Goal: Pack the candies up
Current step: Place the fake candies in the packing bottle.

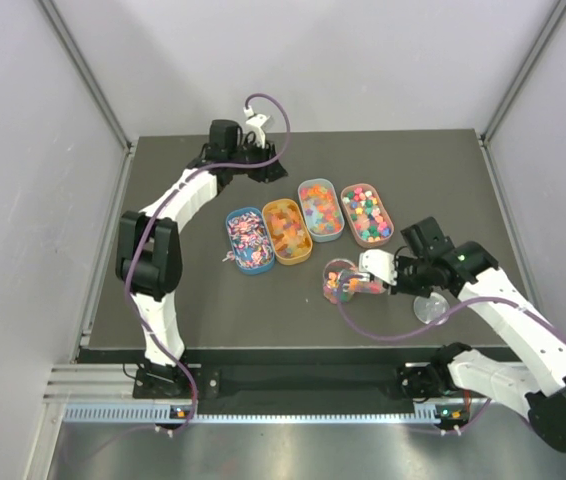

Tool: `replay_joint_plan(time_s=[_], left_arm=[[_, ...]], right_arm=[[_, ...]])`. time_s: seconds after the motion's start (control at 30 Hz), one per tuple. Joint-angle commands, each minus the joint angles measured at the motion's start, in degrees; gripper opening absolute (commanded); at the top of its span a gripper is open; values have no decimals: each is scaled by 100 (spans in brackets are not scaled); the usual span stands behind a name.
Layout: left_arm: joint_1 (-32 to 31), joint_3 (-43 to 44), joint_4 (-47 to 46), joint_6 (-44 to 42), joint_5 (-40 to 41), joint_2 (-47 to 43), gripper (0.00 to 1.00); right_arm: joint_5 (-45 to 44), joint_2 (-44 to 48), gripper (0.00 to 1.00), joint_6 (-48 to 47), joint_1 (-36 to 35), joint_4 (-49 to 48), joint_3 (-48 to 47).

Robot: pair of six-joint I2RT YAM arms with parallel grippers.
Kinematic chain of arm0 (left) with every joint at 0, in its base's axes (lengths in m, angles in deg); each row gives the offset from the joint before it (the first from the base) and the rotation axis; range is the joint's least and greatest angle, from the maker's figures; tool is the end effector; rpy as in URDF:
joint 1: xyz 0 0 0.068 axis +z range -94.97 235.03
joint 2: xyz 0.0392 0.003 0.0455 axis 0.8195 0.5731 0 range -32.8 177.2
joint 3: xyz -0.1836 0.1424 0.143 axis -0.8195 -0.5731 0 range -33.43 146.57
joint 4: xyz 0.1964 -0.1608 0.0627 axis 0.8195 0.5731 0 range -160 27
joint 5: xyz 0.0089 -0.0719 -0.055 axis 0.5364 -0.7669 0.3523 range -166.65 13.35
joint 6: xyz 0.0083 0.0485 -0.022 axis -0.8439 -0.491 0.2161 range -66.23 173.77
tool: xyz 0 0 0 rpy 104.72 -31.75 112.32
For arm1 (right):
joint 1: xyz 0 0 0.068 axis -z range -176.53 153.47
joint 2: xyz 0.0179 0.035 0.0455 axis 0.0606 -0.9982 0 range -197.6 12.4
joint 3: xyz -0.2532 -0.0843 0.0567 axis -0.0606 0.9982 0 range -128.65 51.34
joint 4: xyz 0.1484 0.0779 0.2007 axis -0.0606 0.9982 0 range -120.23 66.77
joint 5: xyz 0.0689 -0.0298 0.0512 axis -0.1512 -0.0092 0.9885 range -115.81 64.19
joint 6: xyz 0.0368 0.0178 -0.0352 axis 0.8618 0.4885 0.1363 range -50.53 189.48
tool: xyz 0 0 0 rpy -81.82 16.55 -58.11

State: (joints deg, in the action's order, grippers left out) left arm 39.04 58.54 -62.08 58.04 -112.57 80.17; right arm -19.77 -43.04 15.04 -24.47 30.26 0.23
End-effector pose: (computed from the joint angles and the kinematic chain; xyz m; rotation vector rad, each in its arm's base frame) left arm 0.4395 -0.1479 0.2751 0.5977 1.9945 -0.8649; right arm 0.1445 0.0808 0.2733 -1.7955 2.0037 0.0004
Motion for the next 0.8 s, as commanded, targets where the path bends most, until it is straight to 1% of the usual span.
replay_joint_plan(time_s=[0.0,0.17,0.33,0.53,0.77], left_arm=[[-1,-82,-142,-102,-29,-372,36],[-1,-91,-212,-23,-82,-346,36],[-1,-108,-256,-5,-82,-346,36],[-1,-179,-300,12,-91,-346,36],[-1,-188,-344,39,-99,-319,36]], right_arm=[[-182,-256,0,-252,8,165,-373],[-420,-687,0,-296,8,332,-751],[-569,-863,0,-322,-9,499,-1075],[-981,-951,0,-638,-53,850,-1357],[-1281,-1082,0,-1025,-106,991,-1603]])
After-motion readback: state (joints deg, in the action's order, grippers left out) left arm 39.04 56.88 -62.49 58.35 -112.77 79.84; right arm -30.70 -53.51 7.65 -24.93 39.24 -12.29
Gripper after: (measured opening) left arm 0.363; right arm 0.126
